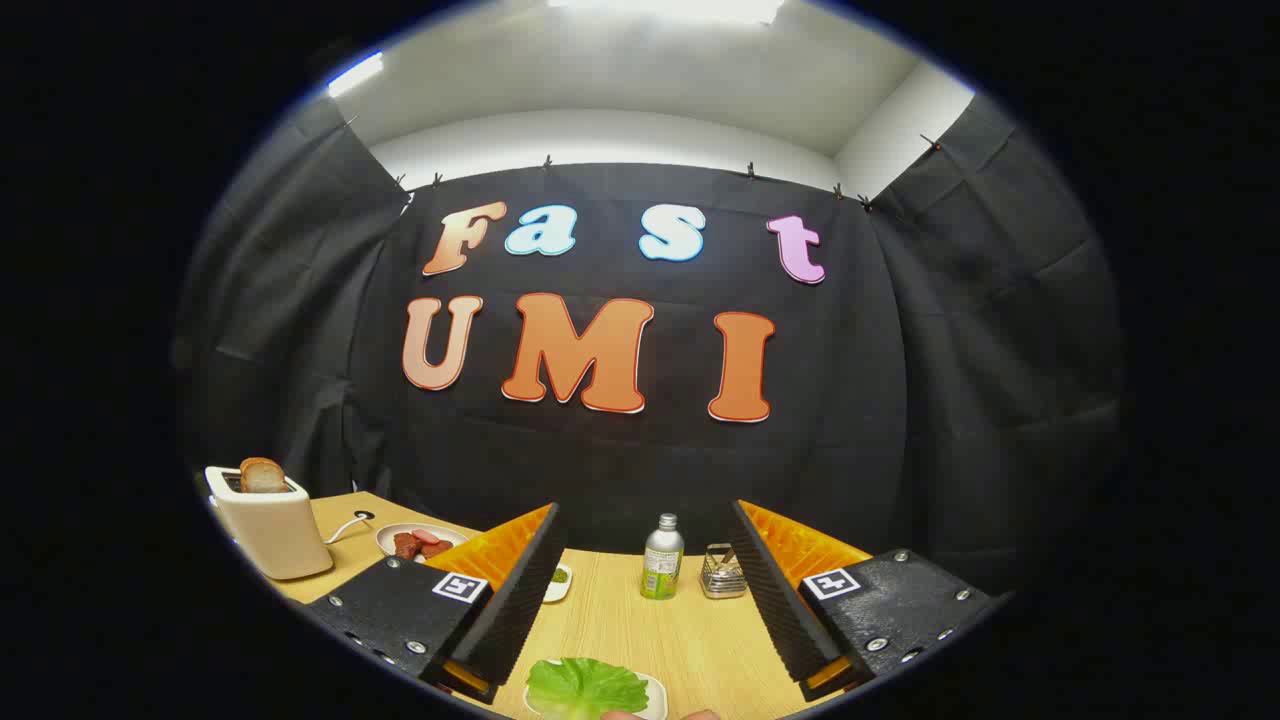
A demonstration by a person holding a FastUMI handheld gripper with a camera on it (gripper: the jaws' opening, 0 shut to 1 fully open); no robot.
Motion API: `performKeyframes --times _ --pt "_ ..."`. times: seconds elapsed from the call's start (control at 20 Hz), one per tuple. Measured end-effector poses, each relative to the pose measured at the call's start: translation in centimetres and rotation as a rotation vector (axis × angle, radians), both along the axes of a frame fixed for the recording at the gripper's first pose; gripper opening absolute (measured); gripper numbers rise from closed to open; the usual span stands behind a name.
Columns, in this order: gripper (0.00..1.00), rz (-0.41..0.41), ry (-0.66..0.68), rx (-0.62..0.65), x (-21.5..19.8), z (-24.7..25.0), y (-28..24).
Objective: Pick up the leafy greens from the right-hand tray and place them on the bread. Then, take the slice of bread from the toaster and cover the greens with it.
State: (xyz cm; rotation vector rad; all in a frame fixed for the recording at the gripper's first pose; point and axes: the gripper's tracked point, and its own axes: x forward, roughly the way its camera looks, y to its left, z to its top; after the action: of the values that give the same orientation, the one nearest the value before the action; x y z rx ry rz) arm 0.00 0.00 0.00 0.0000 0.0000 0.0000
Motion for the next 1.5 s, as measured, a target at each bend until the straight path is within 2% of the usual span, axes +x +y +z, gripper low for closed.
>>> performKeyframes --times 0.5,0.85,1.05,1.5 --pt "0.99 0.014 0.074 -0.011 0.4 -2.2 0.2" --pt "0.99 0.041 0.104 0.065 0.5 -2.4 0.6" --pt "0.99 0.067 0.132 0.063 0.8 -2.5 1.6" --pt "0.99 0.107 0.455 0.098 1.2 -10.2 2.9"
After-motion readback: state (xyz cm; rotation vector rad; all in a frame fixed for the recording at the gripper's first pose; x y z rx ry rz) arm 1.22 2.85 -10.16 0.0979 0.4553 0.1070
